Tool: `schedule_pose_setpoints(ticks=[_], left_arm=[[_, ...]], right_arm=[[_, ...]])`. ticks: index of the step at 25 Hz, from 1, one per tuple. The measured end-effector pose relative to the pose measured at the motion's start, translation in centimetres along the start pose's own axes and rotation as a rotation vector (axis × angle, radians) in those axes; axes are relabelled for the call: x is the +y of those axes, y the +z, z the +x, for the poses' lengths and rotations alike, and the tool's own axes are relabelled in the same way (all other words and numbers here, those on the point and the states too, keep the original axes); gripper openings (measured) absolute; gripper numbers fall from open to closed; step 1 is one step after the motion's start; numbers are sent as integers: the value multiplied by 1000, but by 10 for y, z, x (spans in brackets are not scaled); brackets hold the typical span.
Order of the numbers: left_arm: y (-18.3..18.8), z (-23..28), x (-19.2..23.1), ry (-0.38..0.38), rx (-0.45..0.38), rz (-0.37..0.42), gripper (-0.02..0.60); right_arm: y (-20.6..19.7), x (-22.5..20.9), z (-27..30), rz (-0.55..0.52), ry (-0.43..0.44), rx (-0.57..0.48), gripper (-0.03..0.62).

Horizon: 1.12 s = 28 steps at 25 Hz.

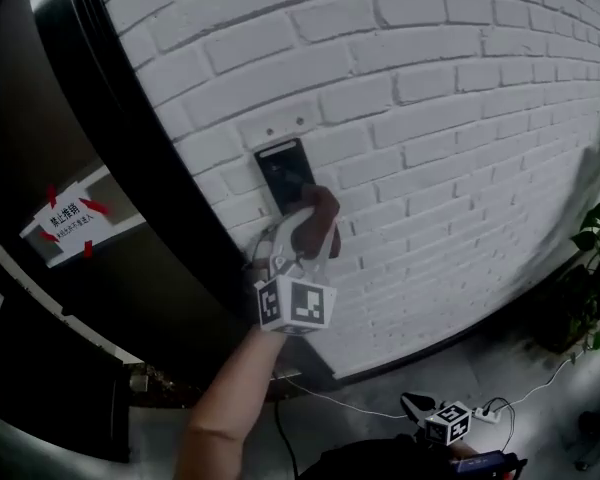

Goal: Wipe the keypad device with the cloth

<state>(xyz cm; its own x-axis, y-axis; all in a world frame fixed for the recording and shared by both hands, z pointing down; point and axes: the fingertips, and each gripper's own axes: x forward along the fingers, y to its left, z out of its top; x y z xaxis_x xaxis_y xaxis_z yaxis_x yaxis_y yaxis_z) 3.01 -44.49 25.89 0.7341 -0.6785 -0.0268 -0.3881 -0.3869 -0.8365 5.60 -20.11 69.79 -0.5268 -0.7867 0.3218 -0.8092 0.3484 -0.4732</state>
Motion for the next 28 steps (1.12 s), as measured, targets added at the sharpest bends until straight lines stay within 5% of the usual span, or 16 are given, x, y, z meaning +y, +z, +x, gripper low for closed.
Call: schedule_pose_setpoints(ticks=[9, 13, 16, 20, 24, 28], left_arm=[[45, -15, 130, 258, -73, -4, 81], [23, -29, 123, 341, -82, -48, 81], [-9, -31, 71, 306, -30, -35, 81], [-41, -34, 14, 159, -12, -156, 81], [-47, -55, -37, 10, -41, -361, 81], [-53, -89, -104, -81, -36, -650, 81]], right_arm=[[6, -3, 2, -35, 4, 0, 2], [-3, -9, -10, -8, -17, 1, 2], [-8, -12, -17, 5, -15, 11, 2], [-6, -13, -20, 0, 3, 11, 2], [-9, -8, -21, -17, 48, 44, 2], [-11, -2, -19, -39, 109, 67, 2]])
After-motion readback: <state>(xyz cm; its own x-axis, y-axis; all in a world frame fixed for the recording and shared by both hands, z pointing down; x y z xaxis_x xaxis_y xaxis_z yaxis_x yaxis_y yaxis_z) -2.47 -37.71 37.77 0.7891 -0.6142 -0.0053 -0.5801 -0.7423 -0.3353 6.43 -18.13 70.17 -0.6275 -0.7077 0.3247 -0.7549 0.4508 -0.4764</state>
